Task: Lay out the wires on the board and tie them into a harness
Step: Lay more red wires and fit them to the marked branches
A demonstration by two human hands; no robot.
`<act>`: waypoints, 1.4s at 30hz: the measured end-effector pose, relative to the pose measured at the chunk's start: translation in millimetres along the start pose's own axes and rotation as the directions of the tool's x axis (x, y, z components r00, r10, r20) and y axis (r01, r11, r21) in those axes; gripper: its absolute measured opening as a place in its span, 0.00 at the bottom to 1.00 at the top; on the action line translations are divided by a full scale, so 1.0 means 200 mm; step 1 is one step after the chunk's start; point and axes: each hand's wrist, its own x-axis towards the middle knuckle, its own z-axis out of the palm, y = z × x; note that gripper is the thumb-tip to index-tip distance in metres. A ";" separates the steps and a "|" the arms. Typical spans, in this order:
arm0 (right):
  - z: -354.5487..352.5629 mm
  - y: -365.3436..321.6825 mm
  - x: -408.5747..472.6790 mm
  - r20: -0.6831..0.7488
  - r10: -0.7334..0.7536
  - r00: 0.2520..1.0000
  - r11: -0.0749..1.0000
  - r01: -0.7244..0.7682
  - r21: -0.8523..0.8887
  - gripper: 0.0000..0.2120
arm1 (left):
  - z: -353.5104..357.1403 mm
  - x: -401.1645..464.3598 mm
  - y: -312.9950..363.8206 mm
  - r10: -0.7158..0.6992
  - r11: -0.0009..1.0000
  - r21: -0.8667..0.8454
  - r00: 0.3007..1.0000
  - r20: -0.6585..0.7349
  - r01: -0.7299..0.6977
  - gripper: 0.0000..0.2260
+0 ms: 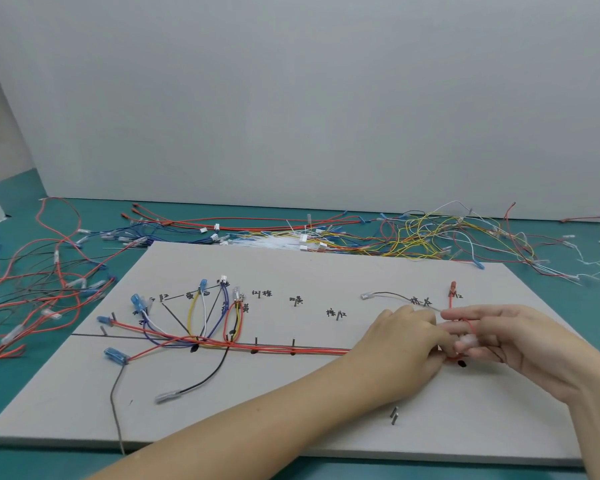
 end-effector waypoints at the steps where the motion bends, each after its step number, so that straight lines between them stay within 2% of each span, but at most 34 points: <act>1: 0.00 0.00 0.00 0.012 -0.013 1.000 1.000 0.013 -0.009 0.12 | 0.00 0.00 0.00 -0.002 1.000 -0.004 1.000 0.000 0.002 0.10; 3: 0.00 -0.01 -0.01 0.009 -0.035 0.999 0.999 0.035 -0.034 0.10 | 0.00 0.00 0.00 -0.004 1.000 -0.004 1.000 -0.003 0.004 0.10; 5: 0.01 -0.02 0.01 -0.052 -0.055 0.997 0.994 0.050 -0.096 0.12 | 0.01 0.00 0.00 -0.002 1.000 0.005 1.000 -0.012 0.002 0.10; 8: 0.06 -0.04 0.04 -0.147 -0.075 0.986 0.979 0.045 -0.200 0.08 | 0.01 0.00 0.00 -0.007 0.999 0.031 1.000 -0.024 0.008 0.10; 15: 0.13 -0.07 0.10 -0.252 -0.158 0.955 0.926 0.054 -0.374 0.10 | 0.01 0.00 0.00 -0.037 0.997 0.062 0.998 -0.058 0.041 0.09; 17: 0.15 -0.06 0.11 -0.275 -0.176 0.945 0.909 0.048 -0.414 0.10 | 0.01 0.00 0.00 -0.094 0.996 -0.015 0.991 -0.099 0.093 0.05; 21: 0.18 -0.04 0.11 -0.316 -0.202 0.927 0.859 0.013 -0.511 0.10 | 0.01 0.01 0.01 -0.198 0.973 -0.144 0.973 -0.120 0.180 0.10; 24: 0.19 -0.02 0.10 -0.327 -0.221 0.919 0.826 -0.002 -0.564 0.09 | 0.00 0.03 0.01 -0.311 0.889 -0.374 0.948 -0.071 0.263 0.09; 27: 0.22 -0.02 0.09 -0.339 -0.264 0.903 0.799 0.008 -0.602 0.10 | -0.02 0.06 -0.02 -0.462 0.716 -0.618 0.884 -0.069 0.326 0.05; 30: 0.23 -0.01 0.11 -0.352 -0.295 0.888 0.771 0.003 -0.637 0.11 | -0.04 0.10 -0.05 -0.525 0.582 -0.722 0.851 0.018 0.374 0.09; 33: 0.24 0.01 0.11 -0.358 -0.338 0.870 0.705 -0.018 -0.709 0.11 | -0.03 0.14 -0.07 -0.553 0.570 -0.703 0.831 0.055 0.426 0.12; 37: 0.26 0.01 0.12 -0.364 -0.396 0.843 0.648 -0.024 -0.762 0.08 | -0.01 0.20 -0.10 -0.562 0.624 -0.645 0.827 0.022 0.441 0.08; 42: 0.25 0.04 0.12 -0.330 -0.415 0.848 0.620 -0.002 -0.785 0.02 | -0.02 0.24 -0.11 -0.607 0.527 -0.734 0.794 0.028 0.428 0.07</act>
